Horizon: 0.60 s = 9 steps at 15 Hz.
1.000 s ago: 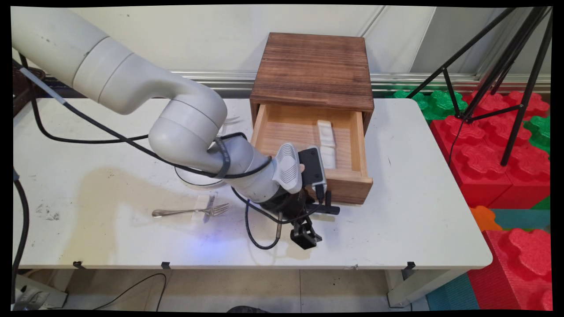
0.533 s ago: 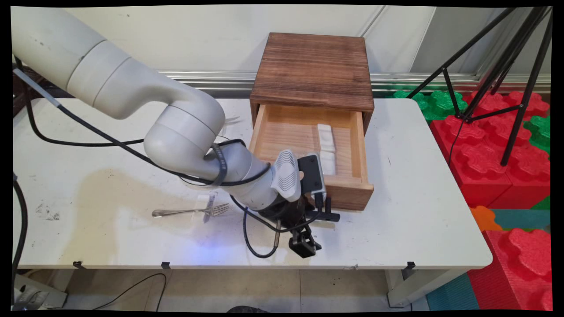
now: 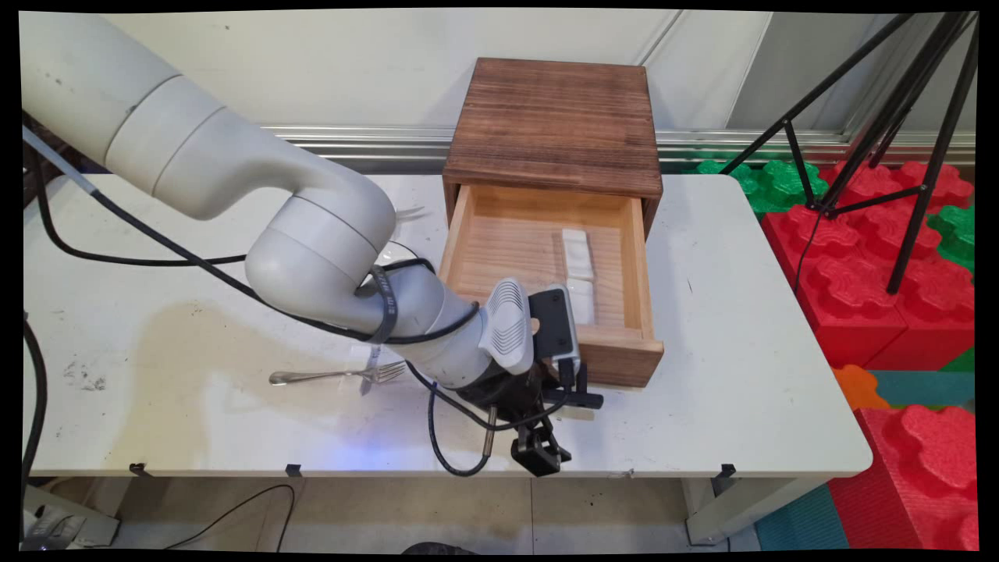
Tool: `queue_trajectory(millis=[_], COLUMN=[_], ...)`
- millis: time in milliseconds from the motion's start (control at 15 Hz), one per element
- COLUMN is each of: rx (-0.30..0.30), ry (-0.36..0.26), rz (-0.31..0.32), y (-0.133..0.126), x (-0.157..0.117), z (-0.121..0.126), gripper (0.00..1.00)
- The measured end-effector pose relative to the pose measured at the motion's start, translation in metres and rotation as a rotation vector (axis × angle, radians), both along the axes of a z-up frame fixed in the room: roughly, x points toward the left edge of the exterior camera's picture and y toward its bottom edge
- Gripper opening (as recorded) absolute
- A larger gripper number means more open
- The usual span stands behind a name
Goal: Open the drawer
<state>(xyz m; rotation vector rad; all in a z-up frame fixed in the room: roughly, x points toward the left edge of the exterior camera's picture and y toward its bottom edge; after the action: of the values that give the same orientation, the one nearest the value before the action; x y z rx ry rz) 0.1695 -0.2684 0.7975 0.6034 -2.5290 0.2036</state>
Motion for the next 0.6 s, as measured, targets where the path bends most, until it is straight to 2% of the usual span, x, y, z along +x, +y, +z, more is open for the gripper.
queue_trajectory(millis=[600], rx=[0.015], ry=[0.003], rz=[-0.012], y=[0.012], x=[-0.004], z=[0.002], gripper=[1.00])
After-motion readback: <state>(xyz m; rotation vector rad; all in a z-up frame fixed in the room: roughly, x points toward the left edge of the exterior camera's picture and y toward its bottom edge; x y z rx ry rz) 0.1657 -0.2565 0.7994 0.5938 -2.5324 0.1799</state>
